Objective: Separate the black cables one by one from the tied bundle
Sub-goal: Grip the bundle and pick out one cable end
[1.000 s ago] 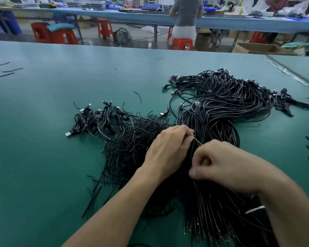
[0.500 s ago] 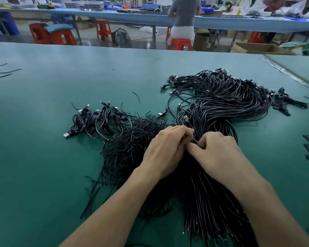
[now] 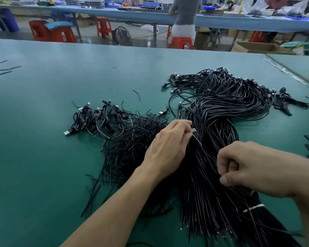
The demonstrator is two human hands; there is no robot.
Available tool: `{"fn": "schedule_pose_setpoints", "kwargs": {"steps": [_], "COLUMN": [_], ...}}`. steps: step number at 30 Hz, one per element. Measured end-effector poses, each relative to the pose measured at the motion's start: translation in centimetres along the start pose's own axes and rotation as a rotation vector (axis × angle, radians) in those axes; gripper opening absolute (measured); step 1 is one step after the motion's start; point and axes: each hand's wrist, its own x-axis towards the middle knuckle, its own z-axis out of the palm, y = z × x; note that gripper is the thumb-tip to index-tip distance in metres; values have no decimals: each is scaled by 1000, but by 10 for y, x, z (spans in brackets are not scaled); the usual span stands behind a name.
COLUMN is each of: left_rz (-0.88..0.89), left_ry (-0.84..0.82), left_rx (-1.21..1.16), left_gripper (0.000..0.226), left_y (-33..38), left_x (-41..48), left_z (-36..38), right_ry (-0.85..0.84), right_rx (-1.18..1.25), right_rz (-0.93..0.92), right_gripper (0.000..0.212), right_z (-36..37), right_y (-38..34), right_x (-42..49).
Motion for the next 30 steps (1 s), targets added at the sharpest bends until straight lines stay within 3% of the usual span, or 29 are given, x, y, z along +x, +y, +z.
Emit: {"fn": "schedule_pose_setpoints", "kwargs": {"steps": [3, 7, 9, 14, 20, 24, 28, 30], "left_rz": [-14, 9, 18, -7, -87, -50, 15, 80], "left_ry": [-45, -77, -64, -47, -34, -24, 9, 80], "left_rx": [0, 8, 22, 39, -71, -80, -40, -9], "left_gripper": [8, 8, 8, 14, 8, 9, 14, 25], "left_y": [-1, 0, 1, -2, -5, -10, -5, 5], "left_x": [1, 1, 0, 2, 5, 6, 3, 0], "left_z": [0, -1, -1, 1, 2, 2, 0, -4], "right_ry": [58, 428, 496, 522, 146, 312, 515, 552], "right_rx": [30, 137, 143, 220, 59, 62, 496, 452], "right_rz": [36, 152, 156, 87, -151, -72, 9, -30], "right_gripper": [17, 36, 35, 22, 25, 23, 19, 19], "right_z": [3, 22, 34, 41, 27, 15, 7, 6], "right_y": [-4, -15, -20, -18, -30, -16, -5, 0], "right_x": [5, 30, 41, 48, 26, 20, 19, 20]}}
